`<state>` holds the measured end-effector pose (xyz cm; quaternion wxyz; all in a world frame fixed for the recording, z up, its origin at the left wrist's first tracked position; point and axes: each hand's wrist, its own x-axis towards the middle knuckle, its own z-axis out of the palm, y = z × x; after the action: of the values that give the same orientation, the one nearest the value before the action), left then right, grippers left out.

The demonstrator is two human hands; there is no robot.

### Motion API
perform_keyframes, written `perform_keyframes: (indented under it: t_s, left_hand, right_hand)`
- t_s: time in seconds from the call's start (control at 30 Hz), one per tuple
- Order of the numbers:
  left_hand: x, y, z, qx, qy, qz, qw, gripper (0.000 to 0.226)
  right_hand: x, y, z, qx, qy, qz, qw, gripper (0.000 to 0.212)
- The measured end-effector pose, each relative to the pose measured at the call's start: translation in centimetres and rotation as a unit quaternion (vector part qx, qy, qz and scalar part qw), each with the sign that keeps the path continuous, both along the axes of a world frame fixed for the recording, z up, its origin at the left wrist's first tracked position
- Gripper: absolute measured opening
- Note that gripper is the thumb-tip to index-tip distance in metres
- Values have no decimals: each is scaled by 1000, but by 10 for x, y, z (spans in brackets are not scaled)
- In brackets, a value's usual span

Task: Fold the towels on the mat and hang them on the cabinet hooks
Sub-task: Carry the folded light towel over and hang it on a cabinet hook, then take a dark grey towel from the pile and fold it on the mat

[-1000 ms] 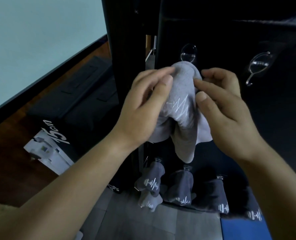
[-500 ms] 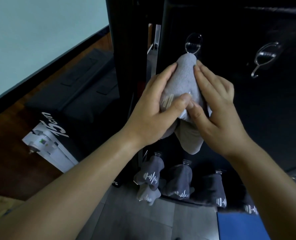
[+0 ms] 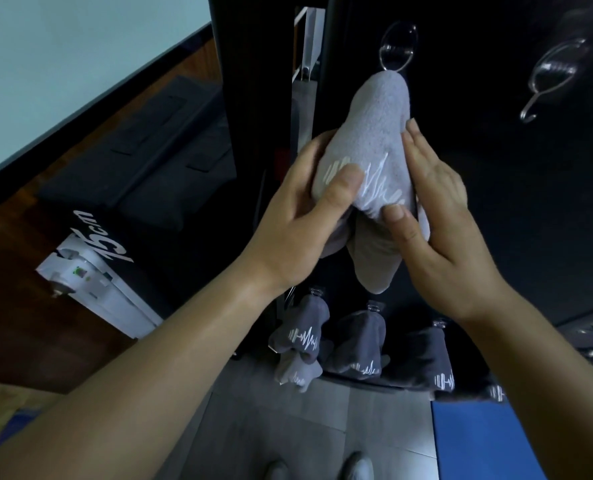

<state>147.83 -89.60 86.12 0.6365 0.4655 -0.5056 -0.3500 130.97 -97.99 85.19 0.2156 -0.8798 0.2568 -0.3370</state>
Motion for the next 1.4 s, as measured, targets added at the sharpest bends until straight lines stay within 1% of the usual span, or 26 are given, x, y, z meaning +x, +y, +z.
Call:
perform_keyframes:
  t_s: [0.07,0.13,0.2,0.27,0.33,0.4,0.43,0.5,0.53,0.57,0.6,0.63,0.7,0.77,0.87,0.97,1.1,1.27,1.33,1.4]
  left_hand:
    - [-3,4,-3,3,0,-7,1000,31]
    - [1,6,-9,4,-14,4,1000,36]
    - [8,14,-20,12,-53,34,998,60]
    - [18,25,-38,48,-121,70,989,85]
    - [24,42,-60,117,-162,109,974,95]
    - [24,57,-86,208,-167,132,955,90]
    - [21,62,-100,263,-173,135,939,86]
    - [11,66,-127,351,-198,111,909,65]
    - [2,66,-138,372,-221,88,897,50]
    - [-11,64,-148,381,-257,62,886,42]
    - [-26,61,-156,378,-294,32,877,39]
    - [-42,56,-163,370,-331,0,868,40]
    - [-81,40,-175,350,-411,-59,840,44]
    - [-123,23,-184,318,-478,-110,811,42]
    - [-198,1,-198,254,-555,-194,768,41]
    - [-275,-7,-221,195,-604,-276,722,42]
    - [-374,0,-251,126,-663,-372,638,47]
    - [-508,15,-279,56,-682,-470,557,49]
    - [-573,25,-285,30,-689,-497,527,49]
    - [-639,40,-288,6,-692,-524,497,50]
  right_hand:
    - [-3,3,-6,1,2,-5,1000,66]
    - [-6,6,-12,1,4,-11,1000,67]
    - [-14,9,-20,1,4,-21,1000,70]
    - [-28,14,-32,17,8,-43,999,73]
    - [-46,21,-50,42,27,-80,996,75]
    - [-67,29,-74,64,49,-119,990,70]
    - [-79,34,-88,76,63,-138,986,66]
    - [-105,46,-118,94,106,-169,975,57]
    - [-119,55,-134,99,130,-184,969,52]
    - [-133,64,-150,104,151,-199,963,49]
    - [-149,75,-165,110,169,-215,956,45]
    - [-164,86,-179,118,186,-231,948,42]
    - [-197,110,-207,142,224,-265,927,41]
    - [-230,134,-230,173,250,-295,906,41]
    - [-275,173,-256,237,274,-356,862,38]
    - [-314,212,-276,302,271,-426,809,36]
    - [-366,266,-293,376,269,-496,735,40]
    - [-443,327,-306,429,218,-588,650,40]
    - [-483,350,-311,437,189,-626,618,39]
    - [-525,375,-316,452,157,-662,577,38]
